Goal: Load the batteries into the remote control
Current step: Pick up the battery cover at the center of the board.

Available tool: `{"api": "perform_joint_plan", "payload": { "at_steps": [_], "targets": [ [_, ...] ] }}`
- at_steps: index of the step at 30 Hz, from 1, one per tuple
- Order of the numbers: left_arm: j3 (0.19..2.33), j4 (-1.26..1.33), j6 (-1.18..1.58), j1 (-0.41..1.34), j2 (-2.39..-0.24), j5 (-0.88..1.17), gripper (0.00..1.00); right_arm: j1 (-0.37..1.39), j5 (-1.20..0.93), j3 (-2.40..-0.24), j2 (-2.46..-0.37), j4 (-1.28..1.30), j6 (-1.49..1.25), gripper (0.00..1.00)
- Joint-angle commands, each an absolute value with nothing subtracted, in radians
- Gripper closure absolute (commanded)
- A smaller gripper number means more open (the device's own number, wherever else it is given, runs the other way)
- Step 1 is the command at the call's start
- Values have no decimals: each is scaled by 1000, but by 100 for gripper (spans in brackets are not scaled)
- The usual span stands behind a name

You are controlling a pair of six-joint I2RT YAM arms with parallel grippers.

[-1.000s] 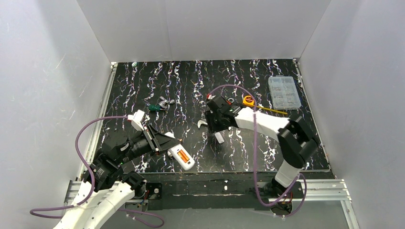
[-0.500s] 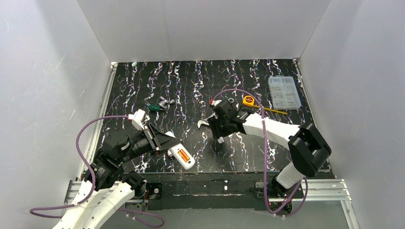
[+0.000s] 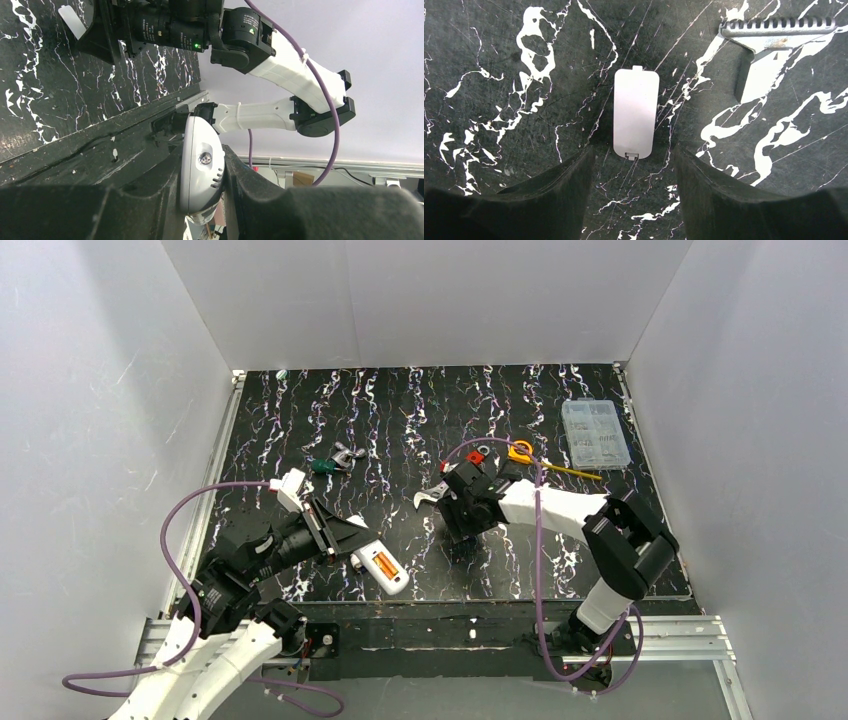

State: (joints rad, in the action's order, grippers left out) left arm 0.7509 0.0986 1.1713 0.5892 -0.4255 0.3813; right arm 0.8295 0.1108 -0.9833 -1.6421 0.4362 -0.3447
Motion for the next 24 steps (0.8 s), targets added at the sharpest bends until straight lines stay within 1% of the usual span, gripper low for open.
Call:
{"api": "perform_joint_plan", "payload": {
  "at_steps": [1, 13, 15, 19, 24],
  "targets": [
    [779, 141, 1168, 592, -410, 395, 100, 841, 149, -995, -1658, 416, -357, 33],
    [774, 132, 1166, 592, -400, 389, 100, 857, 171, -1020, -1704, 422, -376, 36],
    [775, 128, 1164, 592, -396, 387, 100, 859, 174, -1026, -1712, 426, -380, 39],
    [773, 121, 1161, 592, -389, 382, 100, 863, 175, -1030, -1719, 430, -386, 47],
    [774, 122, 1161, 592, -393, 383, 100, 871, 176, -1033, -1725, 434, -387, 53]
  ]
}}
